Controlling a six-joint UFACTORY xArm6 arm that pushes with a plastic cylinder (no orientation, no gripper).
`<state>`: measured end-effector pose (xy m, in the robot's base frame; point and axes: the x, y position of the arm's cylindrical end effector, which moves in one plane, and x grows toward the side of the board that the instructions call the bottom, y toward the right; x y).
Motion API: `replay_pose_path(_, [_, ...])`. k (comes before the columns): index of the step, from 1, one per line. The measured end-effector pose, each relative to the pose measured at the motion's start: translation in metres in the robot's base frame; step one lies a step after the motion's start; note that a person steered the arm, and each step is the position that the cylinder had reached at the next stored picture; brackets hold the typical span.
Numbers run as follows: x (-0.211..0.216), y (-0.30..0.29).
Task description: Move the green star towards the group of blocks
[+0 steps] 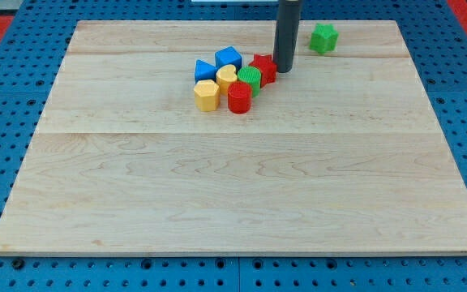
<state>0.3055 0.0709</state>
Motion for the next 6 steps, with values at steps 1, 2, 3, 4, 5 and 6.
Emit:
replay_pose_path(1, [-0.005,0.023])
replay_pose_path(2, [-0.015,0.110])
replay_pose_path(3, [-0.043,0.153])
replay_pose_path(4, [-0.068,0.141])
replay_pose_path(5, [-0.079,0.111])
replay_pose_path(6, [-0.080,0.067])
